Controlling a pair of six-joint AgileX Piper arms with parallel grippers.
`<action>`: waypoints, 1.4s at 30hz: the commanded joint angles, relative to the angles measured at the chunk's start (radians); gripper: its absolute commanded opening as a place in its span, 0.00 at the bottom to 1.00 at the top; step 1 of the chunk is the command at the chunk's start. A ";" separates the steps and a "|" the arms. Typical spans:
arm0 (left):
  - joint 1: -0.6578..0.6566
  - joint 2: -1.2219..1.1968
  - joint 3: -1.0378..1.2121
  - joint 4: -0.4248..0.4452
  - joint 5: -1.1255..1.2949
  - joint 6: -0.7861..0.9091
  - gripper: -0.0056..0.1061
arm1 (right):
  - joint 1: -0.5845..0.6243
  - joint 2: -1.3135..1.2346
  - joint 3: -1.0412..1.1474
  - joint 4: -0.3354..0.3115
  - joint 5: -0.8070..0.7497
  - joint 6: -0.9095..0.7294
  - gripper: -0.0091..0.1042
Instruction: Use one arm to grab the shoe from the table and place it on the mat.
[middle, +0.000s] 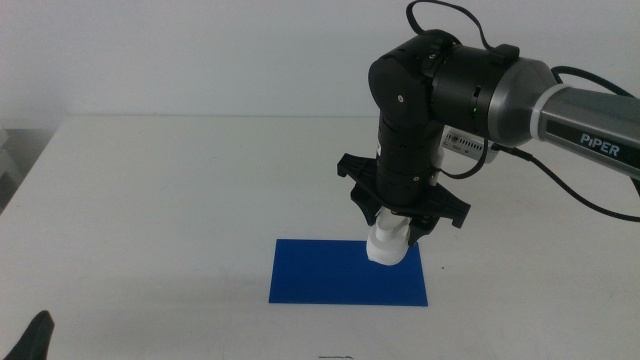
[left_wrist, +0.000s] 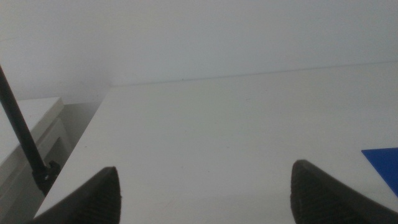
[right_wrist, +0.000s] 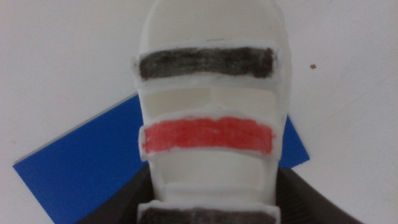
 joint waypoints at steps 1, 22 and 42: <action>-0.002 -0.019 -0.003 -0.009 -0.083 -0.015 0.89 | 0.001 -0.057 -0.024 -0.025 0.073 -0.004 0.07; -0.002 -0.019 -0.003 -0.009 -0.083 -0.015 0.89 | 0.012 -0.056 -0.022 0.066 0.070 -2.039 0.07; -0.002 -0.019 -0.003 -0.009 -0.083 -0.015 0.89 | 0.001 -0.017 -0.026 0.218 0.019 -2.247 0.07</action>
